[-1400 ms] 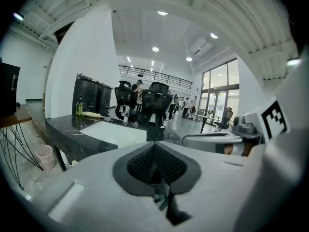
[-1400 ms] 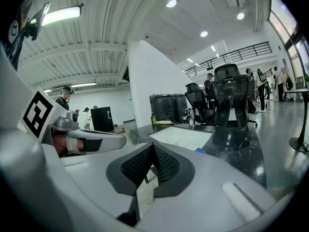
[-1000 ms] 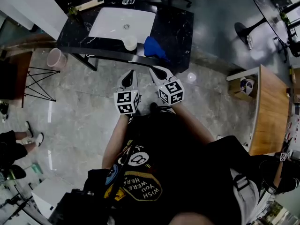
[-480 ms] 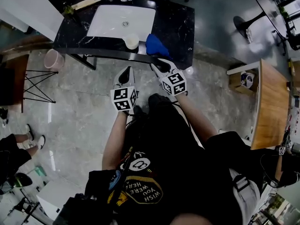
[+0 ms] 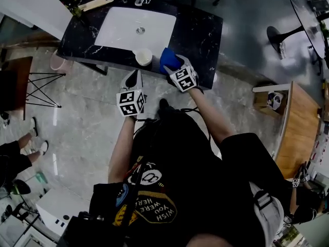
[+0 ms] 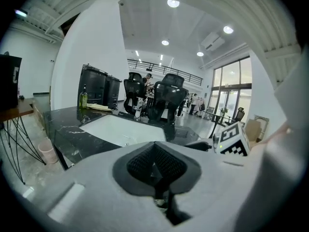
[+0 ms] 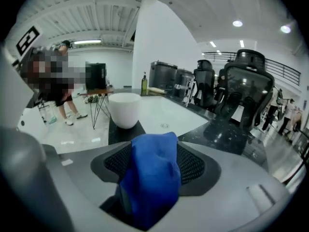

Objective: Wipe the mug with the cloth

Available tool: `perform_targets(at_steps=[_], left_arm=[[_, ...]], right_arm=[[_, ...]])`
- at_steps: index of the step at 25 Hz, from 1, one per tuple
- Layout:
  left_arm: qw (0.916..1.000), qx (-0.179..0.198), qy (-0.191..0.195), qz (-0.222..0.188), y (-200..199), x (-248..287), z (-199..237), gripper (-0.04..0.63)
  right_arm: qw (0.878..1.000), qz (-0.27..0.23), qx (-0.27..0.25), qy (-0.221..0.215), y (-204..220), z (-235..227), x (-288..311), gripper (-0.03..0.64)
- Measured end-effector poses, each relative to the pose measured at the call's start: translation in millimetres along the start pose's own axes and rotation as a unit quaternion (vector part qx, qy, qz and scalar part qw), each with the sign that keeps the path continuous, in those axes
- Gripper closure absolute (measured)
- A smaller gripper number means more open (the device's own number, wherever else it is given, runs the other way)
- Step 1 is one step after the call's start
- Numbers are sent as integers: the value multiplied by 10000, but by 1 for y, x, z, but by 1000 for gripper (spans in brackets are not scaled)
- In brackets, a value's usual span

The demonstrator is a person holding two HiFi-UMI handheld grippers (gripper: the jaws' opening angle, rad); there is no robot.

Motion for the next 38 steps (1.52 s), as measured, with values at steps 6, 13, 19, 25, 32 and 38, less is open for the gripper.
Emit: perform_targets(at_steps=[6, 13, 19, 25, 32, 38], left_arm=[[9986, -275, -461, -29, -10, 23, 25, 591], [9980, -372, 500, -56, -36, 76, 34, 591], [9922, -198, 1213, 200, -30, 100, 11, 591], [9912, -405, 1264, 18, -29, 100, 11, 591], [9882, -666, 1381, -40, -29, 100, 11, 591], [9871, -776, 1395, -118, -28, 99, 15, 591]], right_arm=[[9957, 197, -440, -790, 4, 19, 14, 546], [9590, -993, 2328, -1274, -60, -9, 31, 546], [9419, -1025, 2910, -1330, -68, -11, 42, 545], [9543, -1026, 2373, -1499, -56, 15, 7, 543], [9640, -936, 2217, -1129, -63, -7, 34, 543], [9725, -869, 1673, -1367, -64, 13, 16, 541]])
Point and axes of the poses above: the fingertips, and each gripper's own axes: x forward along the fingers, z to its left, y out of its underside, the point moved 4 cm from there along -x, backward along the fingers
